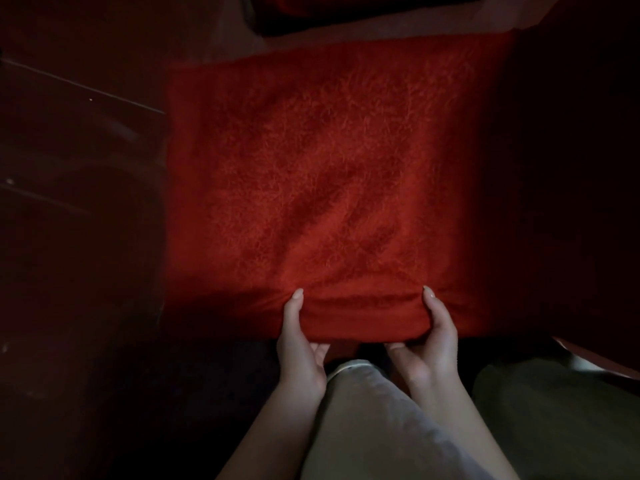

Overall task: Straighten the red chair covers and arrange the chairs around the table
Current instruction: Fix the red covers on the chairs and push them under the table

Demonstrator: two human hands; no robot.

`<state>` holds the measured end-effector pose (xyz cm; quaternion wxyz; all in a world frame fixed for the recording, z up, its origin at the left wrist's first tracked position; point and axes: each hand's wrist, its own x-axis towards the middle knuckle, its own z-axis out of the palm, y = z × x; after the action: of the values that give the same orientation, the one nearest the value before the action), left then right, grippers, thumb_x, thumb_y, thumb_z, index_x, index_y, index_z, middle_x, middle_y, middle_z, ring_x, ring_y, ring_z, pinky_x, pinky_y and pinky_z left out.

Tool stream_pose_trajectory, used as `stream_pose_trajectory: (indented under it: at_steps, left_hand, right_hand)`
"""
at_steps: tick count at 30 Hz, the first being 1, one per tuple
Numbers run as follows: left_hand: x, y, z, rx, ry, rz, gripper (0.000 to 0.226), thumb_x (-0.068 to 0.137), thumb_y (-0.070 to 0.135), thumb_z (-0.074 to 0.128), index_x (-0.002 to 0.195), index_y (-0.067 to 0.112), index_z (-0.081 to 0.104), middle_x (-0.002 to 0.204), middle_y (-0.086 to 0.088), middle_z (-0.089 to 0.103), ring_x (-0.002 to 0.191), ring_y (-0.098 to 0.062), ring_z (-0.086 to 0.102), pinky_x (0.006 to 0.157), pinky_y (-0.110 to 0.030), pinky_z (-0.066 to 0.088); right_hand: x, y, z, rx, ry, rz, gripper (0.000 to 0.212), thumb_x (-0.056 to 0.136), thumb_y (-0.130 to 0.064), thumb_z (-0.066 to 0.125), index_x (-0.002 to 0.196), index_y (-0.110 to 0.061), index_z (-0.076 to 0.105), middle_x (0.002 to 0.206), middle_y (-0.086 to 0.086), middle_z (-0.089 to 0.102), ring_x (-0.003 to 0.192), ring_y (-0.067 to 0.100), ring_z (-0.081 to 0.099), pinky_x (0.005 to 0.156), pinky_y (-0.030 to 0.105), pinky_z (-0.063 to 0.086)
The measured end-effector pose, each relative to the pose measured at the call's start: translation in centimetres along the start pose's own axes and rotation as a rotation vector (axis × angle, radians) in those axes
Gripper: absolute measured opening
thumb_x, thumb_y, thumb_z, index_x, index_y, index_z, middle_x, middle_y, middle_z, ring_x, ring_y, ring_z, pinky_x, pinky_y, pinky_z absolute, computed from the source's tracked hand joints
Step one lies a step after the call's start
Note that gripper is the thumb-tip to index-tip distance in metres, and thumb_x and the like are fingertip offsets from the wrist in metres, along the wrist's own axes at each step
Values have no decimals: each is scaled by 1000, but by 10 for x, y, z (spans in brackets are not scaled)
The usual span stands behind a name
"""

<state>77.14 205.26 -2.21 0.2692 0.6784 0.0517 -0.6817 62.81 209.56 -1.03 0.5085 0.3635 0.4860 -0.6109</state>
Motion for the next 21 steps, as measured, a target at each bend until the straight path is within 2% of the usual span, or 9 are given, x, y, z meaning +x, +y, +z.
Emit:
stream_pose_trajectory:
  at_steps: [2,4,6,9,12,15,18,21]
  left_hand:
    - [-3,3,1,-13,12,-32,64,65,58,80,121,29,66,108,2,76,96,-19,74,72,-31,59]
    - [-6,6,3,-4,32,-55,62,65,59,80,118,29,68,105,2,77,92,-19,75,68,-29,58]
    - [-13,10,5,1,37,-53,62,64,59,80,117,28,69,103,2,77,91,-18,75,66,-28,58]
    - [-24,18,10,14,36,-28,64,60,61,81,116,32,69,102,4,77,90,-17,75,66,-28,57]
    - [-41,31,15,30,33,-25,70,55,63,84,115,31,68,100,5,77,86,-15,75,65,-27,55]
    - [-60,50,22,15,12,-53,72,53,59,88,115,27,68,94,4,77,73,-13,74,58,-23,54]
    - [-82,69,29,12,-44,-64,73,49,55,88,112,22,68,89,2,77,64,-11,72,51,-22,52]
    - [-100,83,35,24,-85,-37,78,43,55,86,110,21,68,87,0,77,63,-12,71,51,-24,52]
  right_hand:
    - [-3,-4,5,23,20,41,21,71,-25,76,92,-23,79,110,7,73,106,27,68,94,47,52]
    - [-8,-6,10,33,57,61,14,72,-24,76,85,-22,80,107,6,74,103,26,69,86,46,55]
    - [-15,-9,17,7,79,70,11,74,-25,76,84,-22,81,103,6,75,97,25,70,77,45,57]
    - [-30,-16,28,-33,99,50,8,74,-30,77,68,-26,81,91,4,76,89,25,71,66,43,57]
    - [-52,-25,44,-72,79,20,14,74,-31,78,85,-23,79,88,6,76,83,27,74,63,41,57]
    - [-76,-37,62,-112,25,-21,24,77,-28,77,100,-21,72,91,6,76,77,24,74,70,44,57]
    - [-99,-51,76,-148,0,-38,33,73,-23,78,106,-22,72,95,6,76,84,24,74,83,47,57]
    - [-118,-62,89,-165,-10,-33,40,66,-20,80,105,-21,72,91,8,76,81,26,74,78,46,59]
